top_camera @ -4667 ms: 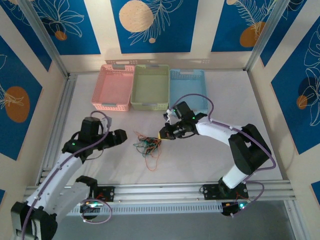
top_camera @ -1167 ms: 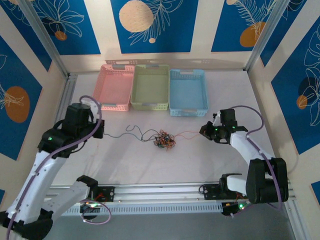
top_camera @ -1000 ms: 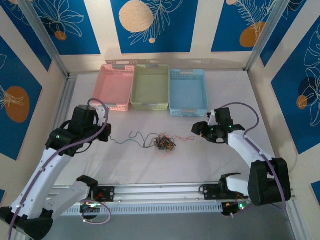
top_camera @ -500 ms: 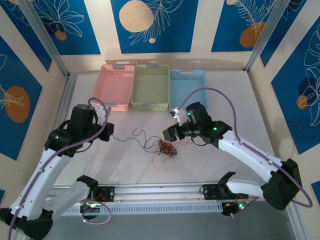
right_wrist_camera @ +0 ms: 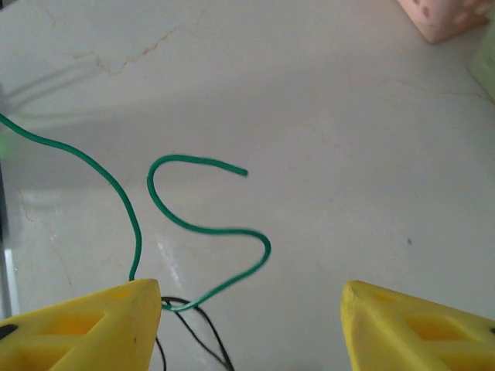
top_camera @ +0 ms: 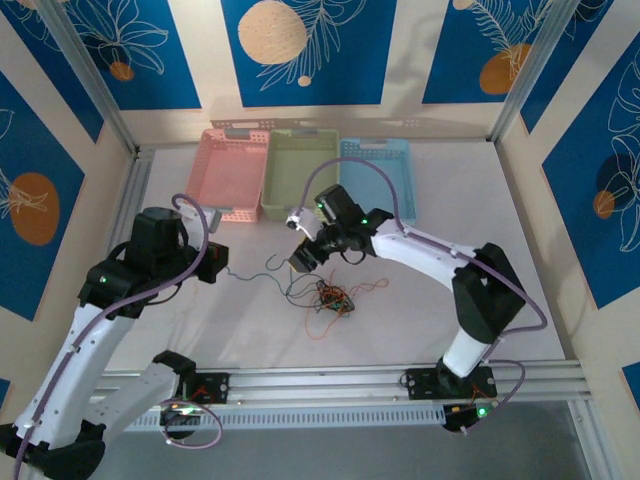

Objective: Untangle the cables

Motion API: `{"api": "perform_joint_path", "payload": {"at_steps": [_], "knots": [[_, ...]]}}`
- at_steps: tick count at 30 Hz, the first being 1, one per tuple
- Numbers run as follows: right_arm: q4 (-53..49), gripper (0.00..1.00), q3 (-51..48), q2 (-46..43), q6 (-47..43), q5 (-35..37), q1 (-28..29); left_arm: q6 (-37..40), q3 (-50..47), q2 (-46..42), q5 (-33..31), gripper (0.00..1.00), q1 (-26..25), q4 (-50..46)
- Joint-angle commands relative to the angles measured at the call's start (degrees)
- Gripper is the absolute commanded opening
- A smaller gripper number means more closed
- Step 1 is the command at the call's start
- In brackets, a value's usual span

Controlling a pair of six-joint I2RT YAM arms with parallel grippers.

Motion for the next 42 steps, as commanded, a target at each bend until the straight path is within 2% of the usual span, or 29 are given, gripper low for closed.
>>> {"api": "perform_joint_path", "payload": {"at_steps": [1,4,8,10,14,17,20,23,27,36,42], "knots": [[-1.81,0.63,4.34,2.69,-8.33,-1.97,1.69,0.53,2.47,-0.28,1.86,0.0,0.5,-0.91],[-3.22,0.62,8.45,5.99,-7.92,-3.69,1.06,0.62,3.03,0.45,2.49,0.0,0.5,-0.91],[-4.28,0.61,14.03,9.27,-0.71,-11.97,-0.73,0.66,3.64,1.23,3.09,0.0,0.48,-1.09],[-6.12,0.6,15.24,10.06,-1.6,-13.42,0.06,0.7,3.79,1.04,3.26,0.0,0.5,-1.17],[-8.22,0.57,15.88,10.5,-8.04,-12.25,-0.26,0.96,4.03,1.29,2.8,0.0,0.5,-1.82],[-14.07,0.54,18.51,11.37,-19.64,-18.17,-3.15,1.34,4.6,2.02,3.05,0.0,0.5,-2.48],[-17.87,0.55,20.74,11.3,-32.17,-20.61,-4.89,2.37,4.75,2.14,4.64,0.0,0.5,-2.59],[-20.49,0.56,25.43,13.47,-38.3,-22.24,-5.84,4.26,4.67,2.75,7.26,0.0,0.45,-2.39],[-30.34,0.56,34.04,19.3,-46.89,-20.48,-4.99,6.93,4.08,2.37,8.24,0.0,0.41,0.01],[-32.55,0.58,36.69,24.12,-54.28,-18.34,-2.82,14.99,3.98,0.53,13.18,0.0,0.42,3.84],[-34.1,0.54,37.97,25.88,-55.13,-18.28,-1.4,16.57,3.82,0.25,13.55,0.0,0.42,3.14]]}}
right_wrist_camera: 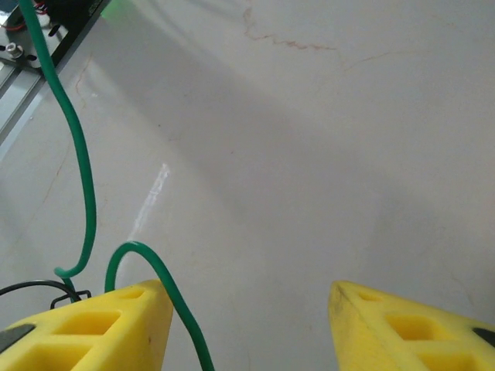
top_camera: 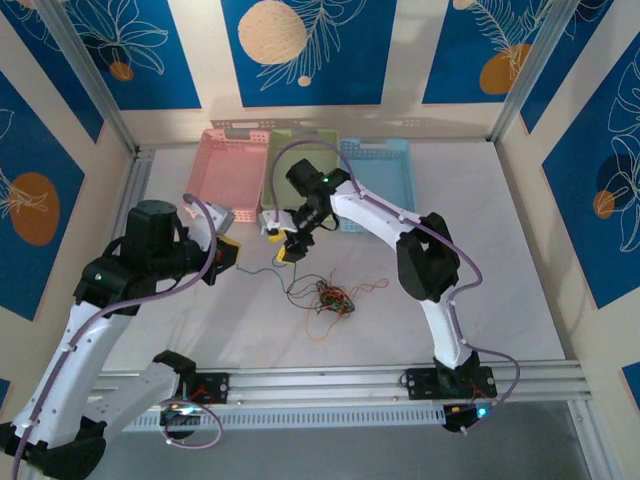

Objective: Untangle the cables

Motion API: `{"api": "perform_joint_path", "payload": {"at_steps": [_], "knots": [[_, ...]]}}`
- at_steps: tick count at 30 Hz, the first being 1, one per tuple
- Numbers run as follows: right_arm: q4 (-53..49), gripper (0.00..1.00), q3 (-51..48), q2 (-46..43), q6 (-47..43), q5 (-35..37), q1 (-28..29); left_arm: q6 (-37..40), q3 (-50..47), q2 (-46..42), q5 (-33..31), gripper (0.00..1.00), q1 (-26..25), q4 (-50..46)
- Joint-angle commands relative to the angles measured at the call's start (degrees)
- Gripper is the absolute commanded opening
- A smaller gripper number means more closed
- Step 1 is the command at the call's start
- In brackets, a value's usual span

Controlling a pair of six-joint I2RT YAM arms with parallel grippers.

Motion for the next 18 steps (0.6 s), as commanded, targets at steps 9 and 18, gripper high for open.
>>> {"api": "perform_joint_path", "payload": {"at_steps": [9,18], "knots": [[-4.19,0.12,0.9,-0.74,-3.57,-0.16,0.55,2.76,0.31,-0.84,1.19,0.0,0.36,0.91],[13.63,0.0,-14.17,-14.78,11.02,-6.55,-6.7,-6.66,-2.29,-5.71,-19.07,0.0,0.39,0.77]]}}
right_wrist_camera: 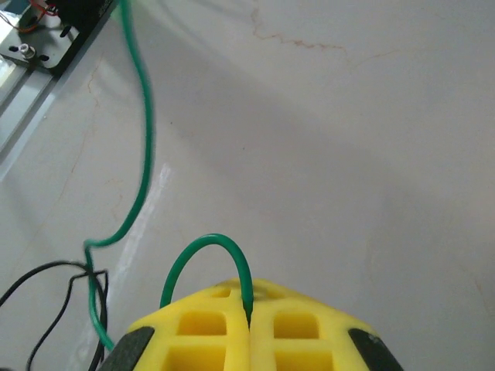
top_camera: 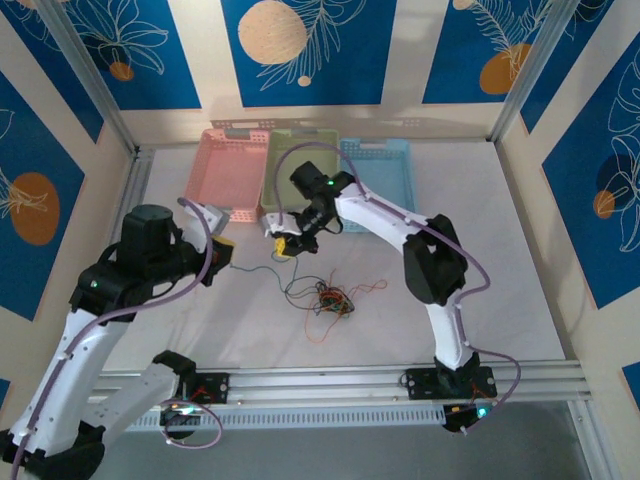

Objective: Untangle the cables

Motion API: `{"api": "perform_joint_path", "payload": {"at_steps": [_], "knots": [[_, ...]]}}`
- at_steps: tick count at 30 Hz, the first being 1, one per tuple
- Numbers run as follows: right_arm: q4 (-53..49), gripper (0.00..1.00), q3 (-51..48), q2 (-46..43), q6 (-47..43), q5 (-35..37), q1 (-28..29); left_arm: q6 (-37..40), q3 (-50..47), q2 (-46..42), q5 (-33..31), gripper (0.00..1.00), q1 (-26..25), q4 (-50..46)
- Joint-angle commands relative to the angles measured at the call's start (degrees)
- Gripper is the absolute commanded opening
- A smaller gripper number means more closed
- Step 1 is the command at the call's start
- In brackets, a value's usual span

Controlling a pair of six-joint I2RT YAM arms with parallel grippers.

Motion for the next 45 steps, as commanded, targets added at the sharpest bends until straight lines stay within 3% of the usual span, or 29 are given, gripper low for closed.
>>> {"api": "perform_joint_path", "payload": {"at_steps": [1,3,7,11,14,27,31,33,35,37,40,45], "knots": [[14.52,0.0,-11.54,-12.35,12.98,-7.04,-7.51,-6.87,-1.45,-3.97,-14.61,0.0,0.46,-0.08],[27.28,0.0,-21.8,-19.03,23.88,-6.79,-12.55,-10.62,-2.2,-6.98,-19.35,0.0,0.5,-0.84],[46.97,0.0,-37.94,-28.11,42.61,0.4,-21.43,-14.77,-4.62,-14.53,-21.69,0.0,0.48,1.44],[54.59,0.0,-42.53,-29.75,60.05,4.29,-28.34,-17.01,-5.51,-18.44,-23.6,0.0,0.5,4.28],[62.3,0.0,-48.26,-30.25,70.31,2.72,-32.77,-18.61,-6.25,-20.04,-22.49,0.0,0.5,6.89],[58.36,0.0,-52.98,-30.9,72.18,3.47,-33.92,-20.17,-6.77,-20.48,-18.2,0.0,0.46,11.96],[55.52,0.0,-51.68,-32.95,69.44,1.9,-30.13,-19.49,-5.42,-17.56,-10.25,0.0,0.51,13.08],[50.57,0.27,-49.03,-33.29,68.06,2.53,-27.35,-19.11,-3.71,-15.14,-5.47,0.0,0.5,13.28],[45.06,0.5,-47.0,-33.93,67.52,8.58,-24.25,-18.04,-0.69,-12.14,-1.7,0.0,0.5,11.95],[42.09,0.58,-46.38,-35.09,67.45,14.85,-21.61,-16.95,3.14,-8.66,0.1,0.0,0.5,8.69],[40.85,0.63,-47.65,-38.38,69.18,18.47,-20.04,-15.64,8.93,-4.25,0.6,0.0,0.5,2.87],[41.24,0.7,-50.29,-44.88,69.59,16.62,-13.43,-15.62,11.45,-2.86,2.64,0.0,0.49,1.94]]}}
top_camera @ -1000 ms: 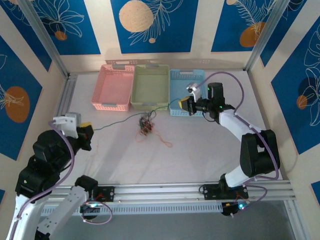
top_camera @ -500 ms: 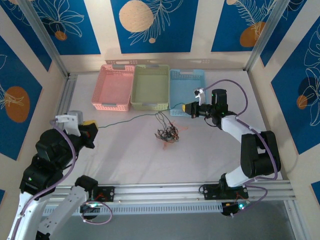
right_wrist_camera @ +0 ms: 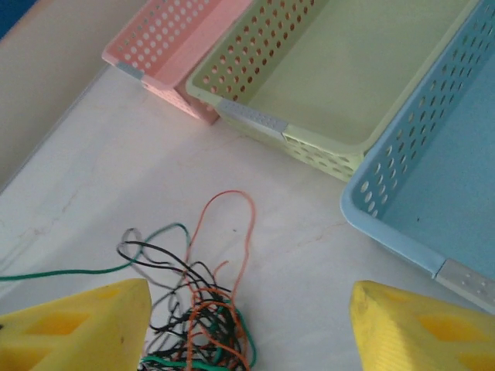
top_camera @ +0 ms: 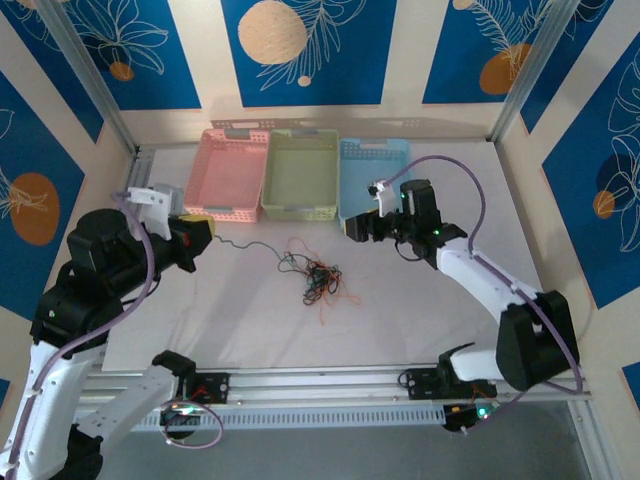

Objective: Untangle the cables

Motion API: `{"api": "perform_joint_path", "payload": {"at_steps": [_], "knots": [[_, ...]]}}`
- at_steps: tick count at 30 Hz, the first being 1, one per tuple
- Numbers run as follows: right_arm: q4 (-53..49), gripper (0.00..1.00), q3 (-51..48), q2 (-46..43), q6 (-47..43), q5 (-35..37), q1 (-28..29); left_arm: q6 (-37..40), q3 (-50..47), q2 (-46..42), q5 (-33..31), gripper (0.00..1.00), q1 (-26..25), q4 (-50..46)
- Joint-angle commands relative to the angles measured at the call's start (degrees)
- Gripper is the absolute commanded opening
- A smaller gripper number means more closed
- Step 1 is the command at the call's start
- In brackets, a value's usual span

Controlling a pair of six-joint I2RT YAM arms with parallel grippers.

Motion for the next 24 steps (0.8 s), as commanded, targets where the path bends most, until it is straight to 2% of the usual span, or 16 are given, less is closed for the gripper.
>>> {"api": "perform_joint_path", "payload": {"at_steps": [1,4,7,11,15,19,24], "knots": [[-1.9,0.69,-1.54,-3.28,-1.67,-0.9,6.45,1.03,2.6,0.17,4.45,0.0,0.41,-2.89],[-1.72,0.69,-1.47,-0.46,-5.43,-3.92,12.47,0.87,4.08,0.78,5.35,0.0,0.44,-3.02],[-1.64,0.69,0.02,5.24,-8.35,-0.91,16.11,1.01,7.58,1.73,5.45,0.0,0.41,-4.04],[-1.55,0.69,4.44,15.28,-10.46,3.66,17.62,0.83,15.9,3.58,7.98,0.0,0.46,-5.26],[-0.72,0.65,6.75,20.42,-9.71,6.12,17.22,-0.17,24.46,5.0,10.15,0.0,0.46,-5.52],[1.66,0.64,5.03,18.06,-7.58,4.57,16.22,-0.93,30.17,5.74,10.67,0.0,0.46,-5.62],[5.07,0.64,0.08,9.89,-2.47,2.57,12.23,-3.1,30.33,3.92,3.82,0.0,0.46,-3.56]]}}
